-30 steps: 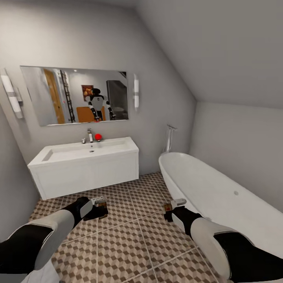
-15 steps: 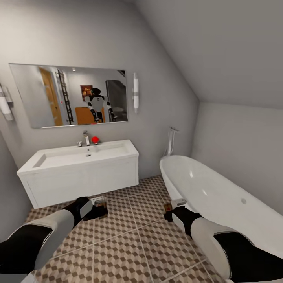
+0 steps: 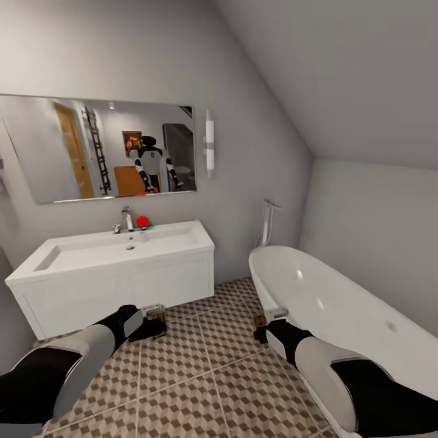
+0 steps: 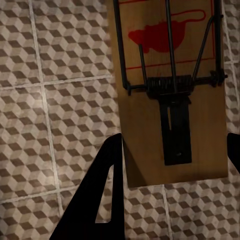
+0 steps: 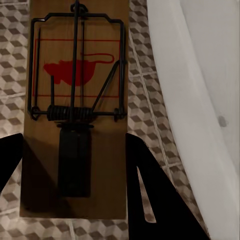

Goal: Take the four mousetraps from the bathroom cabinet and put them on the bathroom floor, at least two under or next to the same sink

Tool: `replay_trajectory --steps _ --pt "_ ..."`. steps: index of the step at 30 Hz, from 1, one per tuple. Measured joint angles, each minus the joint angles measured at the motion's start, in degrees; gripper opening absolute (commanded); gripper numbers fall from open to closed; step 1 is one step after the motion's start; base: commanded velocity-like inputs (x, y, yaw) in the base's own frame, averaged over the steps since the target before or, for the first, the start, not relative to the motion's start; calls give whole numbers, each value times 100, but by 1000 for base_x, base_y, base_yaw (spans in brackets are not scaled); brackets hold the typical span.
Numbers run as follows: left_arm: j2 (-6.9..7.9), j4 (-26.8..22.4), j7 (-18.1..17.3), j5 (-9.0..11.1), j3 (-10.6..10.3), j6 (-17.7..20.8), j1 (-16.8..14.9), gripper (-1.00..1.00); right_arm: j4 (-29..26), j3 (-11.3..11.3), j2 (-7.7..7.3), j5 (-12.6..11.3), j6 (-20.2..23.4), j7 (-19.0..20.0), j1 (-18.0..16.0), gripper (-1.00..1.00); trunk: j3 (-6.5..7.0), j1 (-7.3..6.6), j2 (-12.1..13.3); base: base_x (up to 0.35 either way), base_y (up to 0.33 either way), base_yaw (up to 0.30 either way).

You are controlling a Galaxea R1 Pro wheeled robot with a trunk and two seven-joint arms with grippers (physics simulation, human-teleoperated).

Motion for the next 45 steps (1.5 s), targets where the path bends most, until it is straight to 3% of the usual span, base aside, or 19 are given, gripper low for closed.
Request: replay_trajectory --steps 27,45 --pt "0 0 0 0 -1 -56 0 -100 56 0 -9 -13 8 -54 2 -100 0 0 0 322 0 242" --pt "4 0 0 0 -8 -66 0 -100 56 0 -15 -17 1 -54 2 -100 0 0 0 322 0 21"
